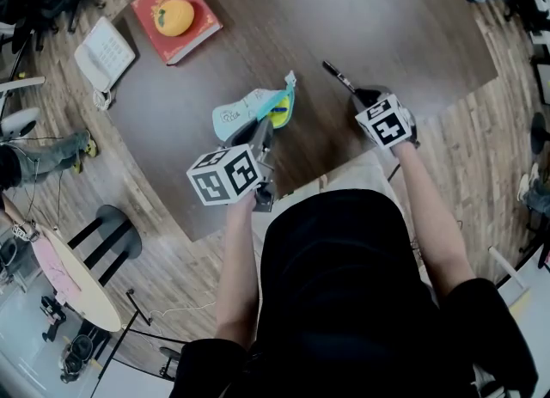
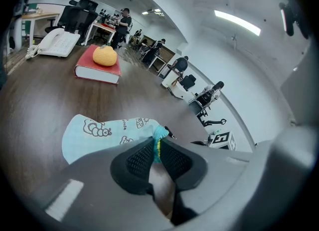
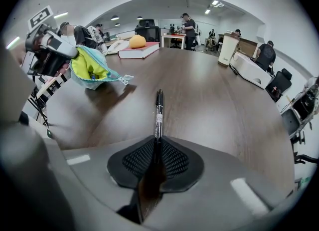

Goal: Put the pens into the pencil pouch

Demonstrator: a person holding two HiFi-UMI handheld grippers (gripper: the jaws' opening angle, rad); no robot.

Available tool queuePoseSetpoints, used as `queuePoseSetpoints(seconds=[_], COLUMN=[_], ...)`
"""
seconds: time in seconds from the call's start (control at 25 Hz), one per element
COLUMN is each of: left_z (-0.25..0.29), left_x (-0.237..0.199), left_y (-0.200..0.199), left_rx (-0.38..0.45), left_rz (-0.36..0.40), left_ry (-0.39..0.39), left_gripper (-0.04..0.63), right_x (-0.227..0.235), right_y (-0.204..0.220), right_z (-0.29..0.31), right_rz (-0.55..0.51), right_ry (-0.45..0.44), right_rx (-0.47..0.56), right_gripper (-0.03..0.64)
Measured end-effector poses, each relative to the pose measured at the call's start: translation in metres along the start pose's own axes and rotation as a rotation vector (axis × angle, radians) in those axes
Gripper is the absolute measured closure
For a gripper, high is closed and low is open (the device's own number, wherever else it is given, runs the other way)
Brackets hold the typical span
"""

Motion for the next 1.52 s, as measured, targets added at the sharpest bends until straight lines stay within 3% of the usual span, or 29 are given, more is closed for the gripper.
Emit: queuePoseSetpoints(seconds=[0.56,1.0,1.52], left_z=[0.000,0.000,-0.001], left_x=[0.002,0.003,0.004], left_y=[0.000,0.000,0.001], left_rx=[0.020,0.021,0.029], left_rz=[-0.015,-0.018,-0.033], left_ry=[-0.011,-0.007,-0.004], left_gripper=[0.563,0.561,0.563], right_x=[0.005,-0.005,-0.030], right_y=[0.000,-0.009,-0.029], right_z=[-0.004,-0.029,-0.057], right_rz=[-0.032,-0.057,-0.196], right_ry=[-0.032,-0.104,-0.214], right_rx=[-0.023,0.019,0.090], right_gripper=[0.569,0.569,0.569])
Point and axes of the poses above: the fingertips, and each gripper's own axes: z forward along the fingers, x to its right, y out of its underside, the point moved 10 cm from there along -z, backward along the fingers, and after that the axes turned 10 degrees about -z, right-handed, at the moved point
